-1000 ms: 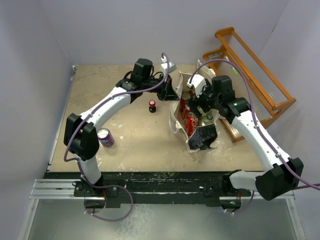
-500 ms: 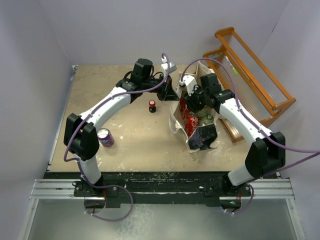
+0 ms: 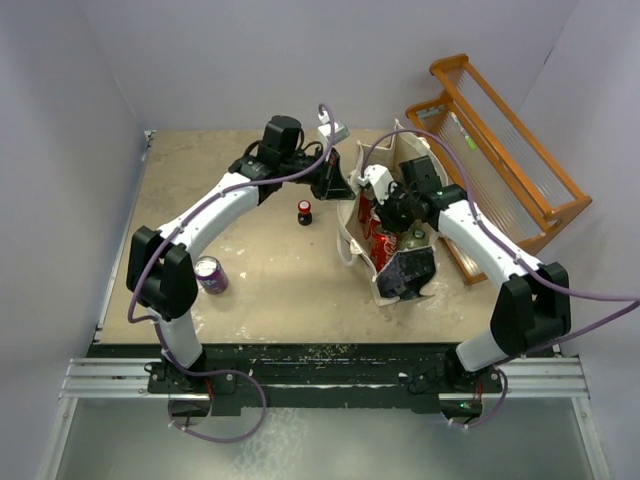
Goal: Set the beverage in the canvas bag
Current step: Place the drink in the canvas bag.
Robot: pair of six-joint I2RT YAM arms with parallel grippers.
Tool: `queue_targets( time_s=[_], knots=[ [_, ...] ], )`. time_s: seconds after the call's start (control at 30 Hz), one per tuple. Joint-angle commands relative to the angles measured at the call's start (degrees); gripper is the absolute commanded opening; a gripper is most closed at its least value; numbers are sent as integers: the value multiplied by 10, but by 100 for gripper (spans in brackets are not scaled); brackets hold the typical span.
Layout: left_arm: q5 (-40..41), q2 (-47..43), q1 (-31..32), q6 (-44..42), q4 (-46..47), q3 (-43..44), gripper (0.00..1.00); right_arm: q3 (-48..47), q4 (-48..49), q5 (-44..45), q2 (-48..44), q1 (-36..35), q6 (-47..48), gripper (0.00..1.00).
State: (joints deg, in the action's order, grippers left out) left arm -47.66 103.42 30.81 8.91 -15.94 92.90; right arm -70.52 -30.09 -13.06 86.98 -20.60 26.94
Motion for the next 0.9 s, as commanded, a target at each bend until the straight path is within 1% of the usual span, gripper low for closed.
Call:
queue_targets(
  time_s=[0.0,0.17,0.3,0.5,0.63,0.87],
  knots=[
    [-3,-4,-20,21,44,40,0,17,-52,-27,-30,0,32,26],
    [-7,4,-20,28,49,48,0,24,-84,-52,-42,1,60,24],
    [-3,4,-20,30,50,51,0,36,-80,-57,-65,0,83,22],
    [-3,6,-20,28,48,66,0,43,-99,-84,-82,0,95,19],
    [-8,7,-20,36,43,83,0,45,-108,-102,-86,-1,100,17],
    [4,6,-20,72,29,129,0,64,-123,-121,-95,-5,113,14]
  ],
)
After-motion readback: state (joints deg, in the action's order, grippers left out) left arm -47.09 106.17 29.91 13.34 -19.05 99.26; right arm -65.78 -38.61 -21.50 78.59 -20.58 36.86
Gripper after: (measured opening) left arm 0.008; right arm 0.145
